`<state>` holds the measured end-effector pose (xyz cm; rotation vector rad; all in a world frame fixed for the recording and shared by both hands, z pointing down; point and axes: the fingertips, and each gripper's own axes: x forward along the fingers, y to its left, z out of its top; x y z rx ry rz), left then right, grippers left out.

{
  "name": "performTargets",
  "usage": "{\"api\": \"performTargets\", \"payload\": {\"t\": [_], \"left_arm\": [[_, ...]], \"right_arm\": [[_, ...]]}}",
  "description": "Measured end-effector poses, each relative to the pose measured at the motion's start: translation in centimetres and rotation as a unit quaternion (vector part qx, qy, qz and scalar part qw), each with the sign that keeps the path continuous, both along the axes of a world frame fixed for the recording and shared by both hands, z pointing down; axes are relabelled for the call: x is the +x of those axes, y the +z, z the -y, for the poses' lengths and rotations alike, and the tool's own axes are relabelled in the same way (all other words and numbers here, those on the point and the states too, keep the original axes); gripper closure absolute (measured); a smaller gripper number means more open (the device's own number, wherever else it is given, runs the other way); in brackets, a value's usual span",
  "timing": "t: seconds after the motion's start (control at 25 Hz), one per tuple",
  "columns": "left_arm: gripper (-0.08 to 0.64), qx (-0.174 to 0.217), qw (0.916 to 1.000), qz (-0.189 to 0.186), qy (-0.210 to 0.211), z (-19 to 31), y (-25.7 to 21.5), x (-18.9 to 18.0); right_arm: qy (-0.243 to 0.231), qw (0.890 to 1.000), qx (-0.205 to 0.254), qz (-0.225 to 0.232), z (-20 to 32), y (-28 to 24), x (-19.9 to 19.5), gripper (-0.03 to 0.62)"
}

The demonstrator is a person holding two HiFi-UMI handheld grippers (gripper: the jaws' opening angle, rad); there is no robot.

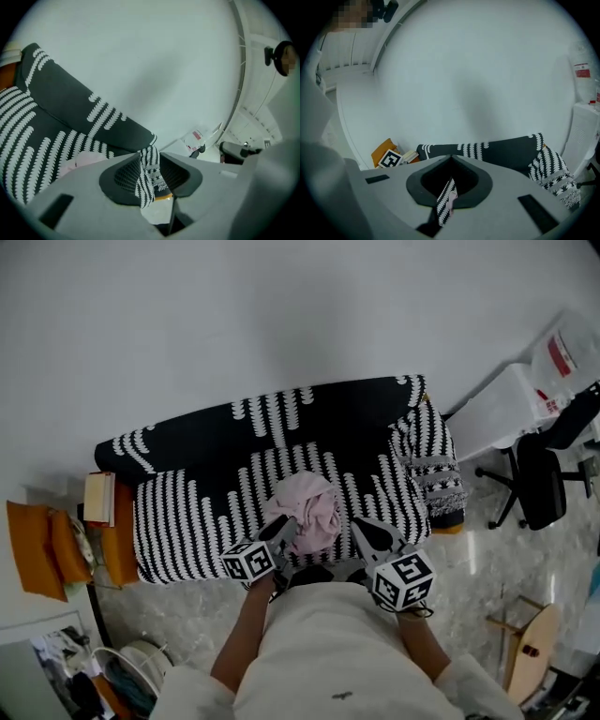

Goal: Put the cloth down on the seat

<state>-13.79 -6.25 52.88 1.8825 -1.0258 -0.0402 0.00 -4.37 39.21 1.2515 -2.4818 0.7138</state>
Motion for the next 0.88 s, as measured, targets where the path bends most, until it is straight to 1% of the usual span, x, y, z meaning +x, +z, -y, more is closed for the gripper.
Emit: {"api": "performTargets", "payload": {"t": [0.12,0.2,0.28,0.44,0.56,0.72,0.88], "left_arm": [[0.460,0.029,0.9994,0.020,-0.002,-1.0,-2.3,0.6],[0.509,0.053,0.9981,0.032,0.005,-2.0,-3.8,1.6],[0.523,0.071,0.9968,0.037,0.008,-3.0,-4.8,2.9],[0.546,0.086,0.9954,0.037,0.018,-5.7,-5.9,6.4],[0.548,0.100,0.9937,0.040,0.028,-7.8,-6.9,9.0],[0.548,0.108,0.9930,0.033,0.036,-10.7,-7.8,13.0],[0.548,0.105,0.9911,0.063,0.051,-13.2,-8.5,17.1]], "right_arm": [[-0.020,1.000,0.002,0.000,-0.7,-0.1,0.2,0.584],[-0.033,0.999,0.001,0.001,-1.4,-0.2,0.6,0.584],[-0.044,0.999,0.000,0.002,-2.3,-0.2,1.3,0.584],[-0.060,0.998,-0.008,0.003,-4.8,0.2,3.4,0.584],[-0.069,0.998,-0.013,0.006,-6.9,0.6,5.2,0.584],[-0.074,0.997,-0.018,0.009,-9.8,1.0,8.5,0.584],[-0.076,0.997,-0.019,0.013,-12.1,1.1,11.9,0.584]]}}
